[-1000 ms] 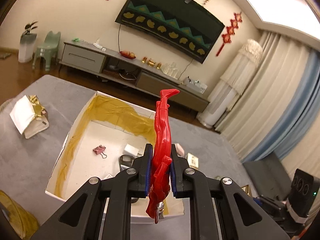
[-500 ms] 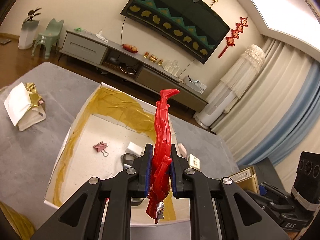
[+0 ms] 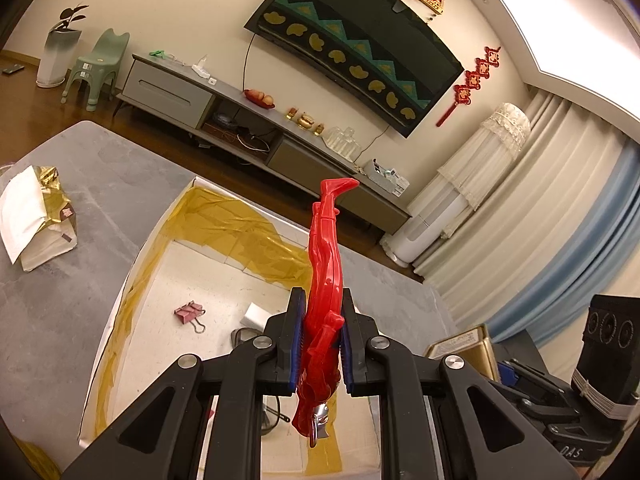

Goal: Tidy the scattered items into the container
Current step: 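Carry the red figure and gold tin over the yellow-lined box with both tools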

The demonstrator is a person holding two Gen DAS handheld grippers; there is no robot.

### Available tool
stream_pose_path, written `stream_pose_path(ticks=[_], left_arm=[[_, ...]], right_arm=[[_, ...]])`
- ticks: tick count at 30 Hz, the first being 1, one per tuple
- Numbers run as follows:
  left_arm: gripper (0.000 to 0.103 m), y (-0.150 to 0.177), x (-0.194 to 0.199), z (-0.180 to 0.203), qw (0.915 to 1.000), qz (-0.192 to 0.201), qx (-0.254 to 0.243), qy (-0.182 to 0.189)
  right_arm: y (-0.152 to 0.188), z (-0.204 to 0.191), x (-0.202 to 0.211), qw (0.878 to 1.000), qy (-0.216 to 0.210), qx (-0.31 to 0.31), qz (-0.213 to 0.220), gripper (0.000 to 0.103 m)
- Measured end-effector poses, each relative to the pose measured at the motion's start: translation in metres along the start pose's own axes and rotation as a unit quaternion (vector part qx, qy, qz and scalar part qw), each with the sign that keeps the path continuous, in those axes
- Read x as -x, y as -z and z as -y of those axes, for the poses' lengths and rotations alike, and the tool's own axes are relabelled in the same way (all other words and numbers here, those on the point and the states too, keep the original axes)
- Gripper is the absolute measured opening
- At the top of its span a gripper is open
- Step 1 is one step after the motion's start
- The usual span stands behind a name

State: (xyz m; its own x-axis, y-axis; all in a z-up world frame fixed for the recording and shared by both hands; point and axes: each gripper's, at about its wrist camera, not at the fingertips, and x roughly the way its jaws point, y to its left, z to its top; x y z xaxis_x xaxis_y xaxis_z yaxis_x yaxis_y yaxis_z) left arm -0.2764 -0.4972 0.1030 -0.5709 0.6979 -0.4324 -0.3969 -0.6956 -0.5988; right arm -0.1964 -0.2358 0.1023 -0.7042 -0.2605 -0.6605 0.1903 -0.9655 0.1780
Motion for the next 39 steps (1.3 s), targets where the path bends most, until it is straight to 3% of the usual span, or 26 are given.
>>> stream_pose_path(ticks=[10, 17, 39], left_arm=[[0.016, -0.017, -0.029, -0.011, 0.9995, -0.007, 0.030, 0.002], [0.016, -0.022, -0.048, -0.035, 0.9933, -0.004, 0.114, 0.019], [0.016, -0.025, -0.115, -0.062, 0.9790, -0.036, 0.198, -0.032]], right_arm=[[-0.029, 0.010, -0.024, 1.000, 0.000, 0.006, -0.020, 0.052], [-0.050, 0.019, -0.047, 0.999, 0.008, 0.013, -0.033, 0.052], [-0.087, 0.047, -0.149, 0.993, 0.004, 0.064, -0.095, 0.052]])
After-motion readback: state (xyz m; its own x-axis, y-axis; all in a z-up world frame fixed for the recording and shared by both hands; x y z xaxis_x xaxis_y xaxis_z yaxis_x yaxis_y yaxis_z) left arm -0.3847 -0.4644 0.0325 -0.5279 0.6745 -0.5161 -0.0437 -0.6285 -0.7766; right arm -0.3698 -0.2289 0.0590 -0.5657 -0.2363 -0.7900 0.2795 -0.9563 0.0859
